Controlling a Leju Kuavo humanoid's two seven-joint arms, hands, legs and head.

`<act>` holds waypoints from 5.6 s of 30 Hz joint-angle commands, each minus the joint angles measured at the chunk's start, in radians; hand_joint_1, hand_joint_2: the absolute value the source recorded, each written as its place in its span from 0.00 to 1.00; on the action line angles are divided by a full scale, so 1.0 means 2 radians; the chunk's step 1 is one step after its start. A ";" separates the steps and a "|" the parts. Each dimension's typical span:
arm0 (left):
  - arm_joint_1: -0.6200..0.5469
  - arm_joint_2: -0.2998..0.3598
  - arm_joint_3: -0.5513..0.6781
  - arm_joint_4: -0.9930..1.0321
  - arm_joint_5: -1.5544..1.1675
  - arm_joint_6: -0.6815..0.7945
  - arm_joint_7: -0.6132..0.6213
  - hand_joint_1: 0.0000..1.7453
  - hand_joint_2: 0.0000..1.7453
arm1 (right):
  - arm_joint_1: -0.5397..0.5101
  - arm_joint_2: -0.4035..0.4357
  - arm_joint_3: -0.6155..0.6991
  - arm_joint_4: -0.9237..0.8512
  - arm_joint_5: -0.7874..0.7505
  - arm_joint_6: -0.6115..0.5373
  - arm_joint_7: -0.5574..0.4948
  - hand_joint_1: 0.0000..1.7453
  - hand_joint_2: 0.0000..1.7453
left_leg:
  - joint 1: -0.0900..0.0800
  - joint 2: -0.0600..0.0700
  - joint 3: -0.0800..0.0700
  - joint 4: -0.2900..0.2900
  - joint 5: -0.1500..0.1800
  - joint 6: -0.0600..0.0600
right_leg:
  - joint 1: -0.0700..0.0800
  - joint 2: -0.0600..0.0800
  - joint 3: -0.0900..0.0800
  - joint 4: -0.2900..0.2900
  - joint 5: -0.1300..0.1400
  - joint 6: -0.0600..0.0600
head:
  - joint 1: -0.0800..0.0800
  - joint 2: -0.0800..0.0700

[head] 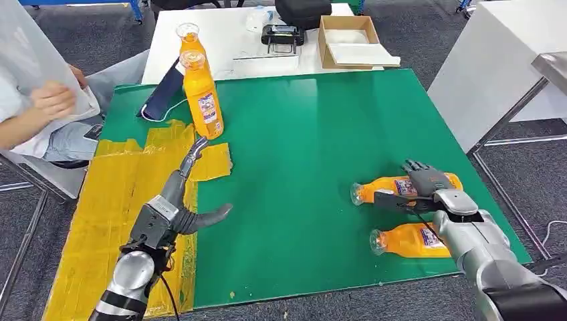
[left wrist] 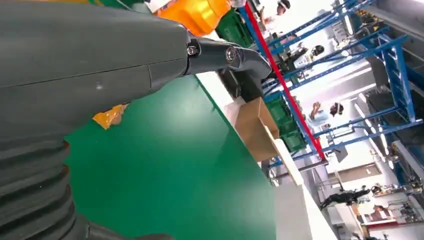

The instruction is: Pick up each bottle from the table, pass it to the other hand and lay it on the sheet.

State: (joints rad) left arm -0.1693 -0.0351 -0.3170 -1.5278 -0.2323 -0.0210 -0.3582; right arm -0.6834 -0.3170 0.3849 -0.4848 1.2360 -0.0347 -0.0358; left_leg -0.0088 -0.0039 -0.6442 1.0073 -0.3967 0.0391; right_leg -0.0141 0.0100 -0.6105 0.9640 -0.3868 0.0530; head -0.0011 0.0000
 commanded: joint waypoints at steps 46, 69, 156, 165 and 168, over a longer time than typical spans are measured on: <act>-0.012 0.001 -0.037 0.019 0.011 -0.020 0.021 0.00 1.00 | 0.096 0.121 -0.170 -0.249 -0.182 -0.191 -0.065 1.00 1.00 | 0.000 0.001 0.000 0.000 -0.001 -0.001 | 0.000 0.001 0.001 0.000 0.000 -0.001 | 0.000 0.000; -0.021 0.006 -0.070 0.029 0.042 -0.028 0.024 0.00 1.00 | 0.203 0.207 -0.099 -0.405 -0.500 -0.055 -0.151 1.00 1.00 | 0.001 0.000 0.001 0.000 -0.001 -0.002 | 0.000 0.000 0.001 0.001 -0.001 -0.001 | 0.000 0.000; -0.042 -0.006 -0.143 0.074 0.167 -0.103 0.045 0.00 1.00 | 0.183 0.246 0.118 -0.277 -0.507 -0.003 -0.148 1.00 1.00 | 0.001 0.000 0.000 0.000 0.000 -0.001 | 0.000 0.000 0.000 0.000 0.000 -0.001 | 0.000 0.000; -0.032 -0.025 -0.152 0.090 0.217 -0.098 0.050 1.00 1.00 | 0.176 0.249 0.130 -0.272 -0.497 -0.018 -0.147 1.00 1.00 | 0.001 0.001 0.002 0.000 -0.001 -0.001 | 0.000 0.000 0.001 0.000 -0.001 -0.001 | 0.000 0.000; -0.033 -0.023 -0.156 0.090 0.217 -0.088 0.051 1.00 1.00 | 0.175 0.249 0.133 -0.270 -0.499 -0.020 -0.147 1.00 1.00 | 0.001 0.001 0.002 0.000 -0.001 -0.001 | 0.000 0.000 0.001 0.000 -0.001 -0.001 | 0.000 0.000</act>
State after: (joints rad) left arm -0.2278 -0.0611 -0.5600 -1.4210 0.1827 -0.2133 -0.2651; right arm -0.2580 0.1842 0.5917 -1.0971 0.2399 -0.0645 -0.3365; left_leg -0.0081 -0.0038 -0.6465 1.0068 -0.3967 0.0388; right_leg -0.0138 0.0101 -0.6129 0.9643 -0.3871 0.0527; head -0.0008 0.0000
